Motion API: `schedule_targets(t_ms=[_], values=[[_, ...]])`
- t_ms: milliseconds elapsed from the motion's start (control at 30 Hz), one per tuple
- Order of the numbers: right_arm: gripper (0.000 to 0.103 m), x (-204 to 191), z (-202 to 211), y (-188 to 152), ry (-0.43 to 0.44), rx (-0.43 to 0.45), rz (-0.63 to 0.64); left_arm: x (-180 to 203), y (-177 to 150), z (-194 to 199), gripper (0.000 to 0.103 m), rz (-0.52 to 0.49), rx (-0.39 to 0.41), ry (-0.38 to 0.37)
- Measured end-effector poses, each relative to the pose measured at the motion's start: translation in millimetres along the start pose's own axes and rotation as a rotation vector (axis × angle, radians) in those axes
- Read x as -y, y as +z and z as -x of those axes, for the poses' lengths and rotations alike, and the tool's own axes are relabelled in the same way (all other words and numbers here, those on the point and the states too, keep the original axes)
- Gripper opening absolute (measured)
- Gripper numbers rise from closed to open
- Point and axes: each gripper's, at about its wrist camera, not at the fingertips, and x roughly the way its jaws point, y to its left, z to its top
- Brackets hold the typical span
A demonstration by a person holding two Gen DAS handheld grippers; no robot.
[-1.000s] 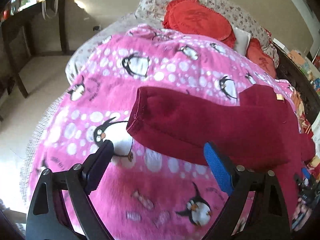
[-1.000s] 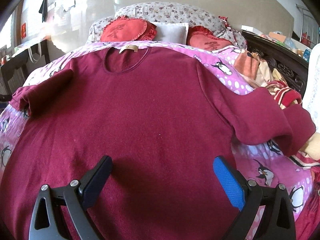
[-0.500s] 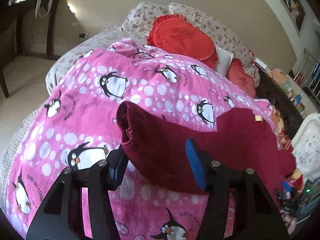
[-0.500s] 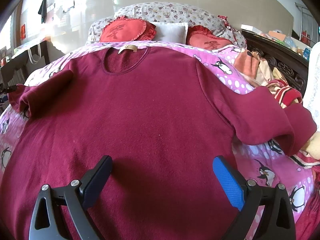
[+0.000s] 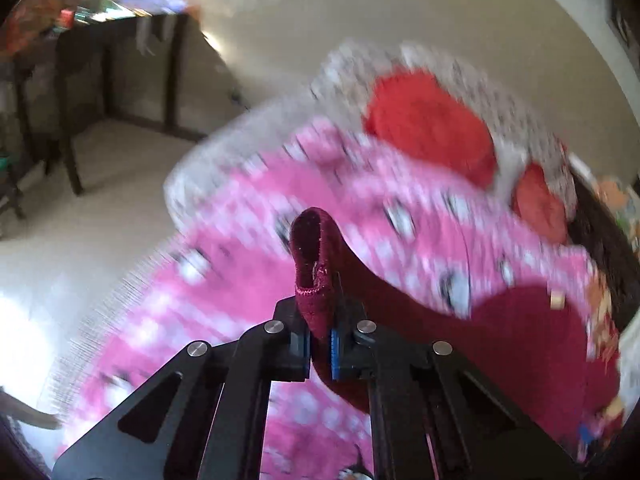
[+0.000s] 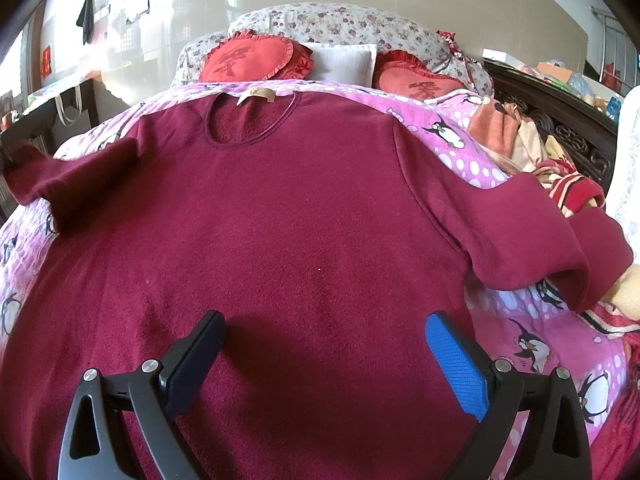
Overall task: Fold small clothes
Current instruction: 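Carry the grasped sleeve across the top with the left tool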
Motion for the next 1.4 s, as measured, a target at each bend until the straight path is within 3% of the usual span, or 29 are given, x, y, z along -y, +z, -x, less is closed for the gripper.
schedule_targets(t_ms=[100, 233, 367, 533, 667, 833, 967, 1167, 1400], values=[[0.099, 0, 0, 0, -0.003, 0.002, 0.002, -30, 25, 33, 0.005, 0.065, 0.102, 0.086], [0.099, 1, -1, 1, -0.007, 0.002, 0.001, -58, 38, 64, 0.005, 0.126, 0.187, 0.144], [0.099, 0, -1, 1, -0.007, 0.002, 0.002, -52, 36, 62, 0.005, 0.128, 0.174, 0.095], [0.099, 1, -1, 0, -0.008, 0.004, 0.002, 35, 17, 32, 0.005, -0.004, 0.078, -0.15], [0.099, 2, 0, 0, -0.006, 0.009, 0.0, 151, -15, 2, 0.005, -0.151, -0.034, -0.371], [0.099, 4, 3, -1, 0.0, 0.018, -0.008, 291, -62, -26, 0.005, -0.305, -0.16, -0.549], [0.099, 6, 4, -1, 0.007, 0.027, -0.017, 374, -118, -39, 0.005, -0.45, -0.254, -0.614], [0.099, 7, 6, 0, 0.015, 0.036, -0.029, 416, -174, -52, 0.005, -0.537, -0.365, -0.66], [0.098, 12, 7, -1, 0.01, 0.046, -0.063, 434, -185, -52, 0.005, -0.555, -0.415, -0.772]])
